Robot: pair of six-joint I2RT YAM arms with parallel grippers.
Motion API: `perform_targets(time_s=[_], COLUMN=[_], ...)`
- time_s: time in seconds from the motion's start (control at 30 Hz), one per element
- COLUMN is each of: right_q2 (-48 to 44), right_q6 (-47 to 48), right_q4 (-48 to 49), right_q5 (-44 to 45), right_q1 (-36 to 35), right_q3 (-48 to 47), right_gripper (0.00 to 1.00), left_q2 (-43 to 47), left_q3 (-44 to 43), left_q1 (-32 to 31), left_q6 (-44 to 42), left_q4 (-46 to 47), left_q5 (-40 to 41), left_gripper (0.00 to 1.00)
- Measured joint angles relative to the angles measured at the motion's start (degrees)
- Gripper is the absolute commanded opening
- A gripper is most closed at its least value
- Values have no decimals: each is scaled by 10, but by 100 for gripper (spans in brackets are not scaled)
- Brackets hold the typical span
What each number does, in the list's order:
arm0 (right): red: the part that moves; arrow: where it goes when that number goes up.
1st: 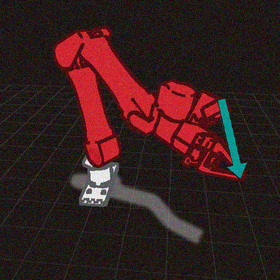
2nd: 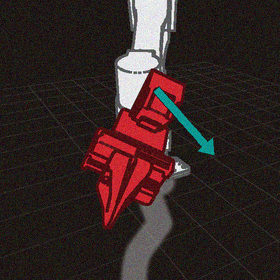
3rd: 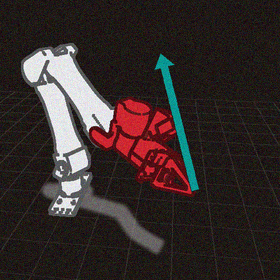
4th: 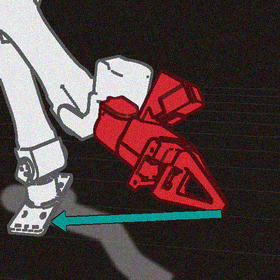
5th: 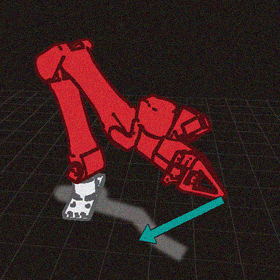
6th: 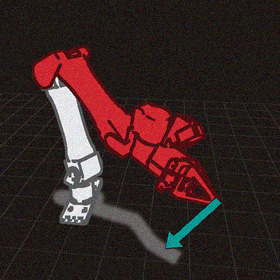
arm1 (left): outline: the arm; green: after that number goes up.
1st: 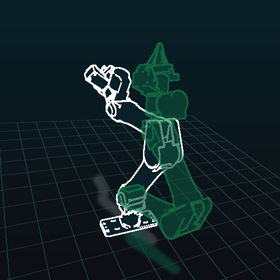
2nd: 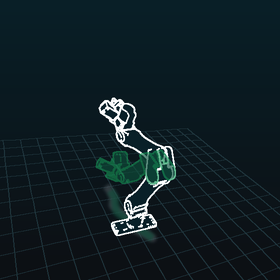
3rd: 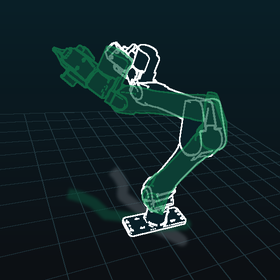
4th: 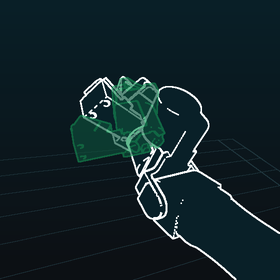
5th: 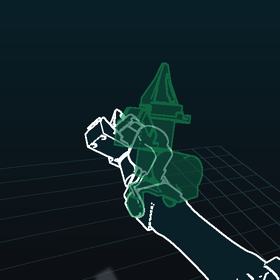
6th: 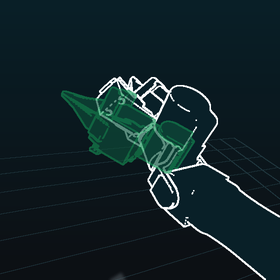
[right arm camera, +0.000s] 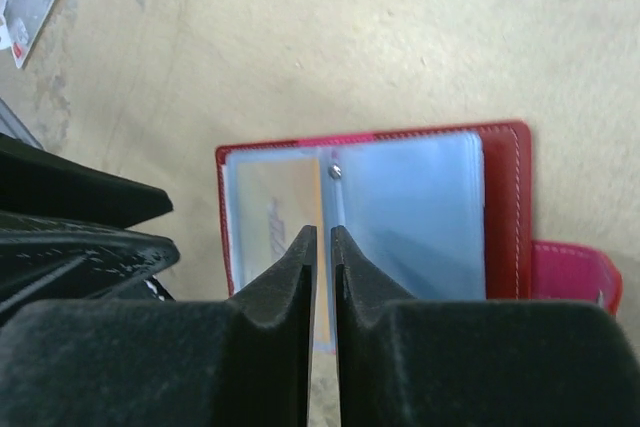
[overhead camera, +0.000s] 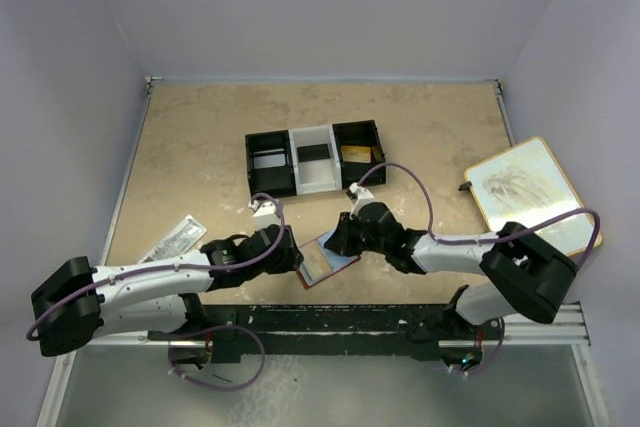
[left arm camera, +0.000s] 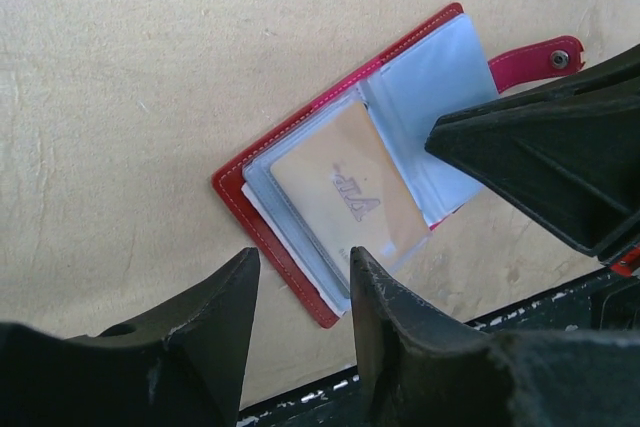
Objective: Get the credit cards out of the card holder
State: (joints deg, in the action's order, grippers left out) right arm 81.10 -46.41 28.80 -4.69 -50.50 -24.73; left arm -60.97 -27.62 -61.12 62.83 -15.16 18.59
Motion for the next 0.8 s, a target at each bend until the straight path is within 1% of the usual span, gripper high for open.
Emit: perform_targets(time_s=[0.17, 0.37, 0.5, 0.63, 0.8], right_q2=[9, 62, 89, 92, 92], right_q6=[49, 76, 78, 67, 32], right_q4=[-24, -22, -15, -12, 31], right_q5=[-11, -52, -64, -64, -53], right_q1=[0, 0, 0, 0, 0], right_q3=[-38, -44, -57, -56, -30], right_gripper=[8, 7, 4, 3, 3], left_q2=[11, 35, 34, 23, 6], left_q3=[0, 0, 3, 6, 14], left_q1=[-1, -1, -1, -2, -6], left_q6=[2, 7, 7, 6, 7], left_q4=[-5, -4, 1, 21, 42], left_q5=[21, 33, 31, 20, 11], left_gripper=[39, 39, 39, 39, 39])
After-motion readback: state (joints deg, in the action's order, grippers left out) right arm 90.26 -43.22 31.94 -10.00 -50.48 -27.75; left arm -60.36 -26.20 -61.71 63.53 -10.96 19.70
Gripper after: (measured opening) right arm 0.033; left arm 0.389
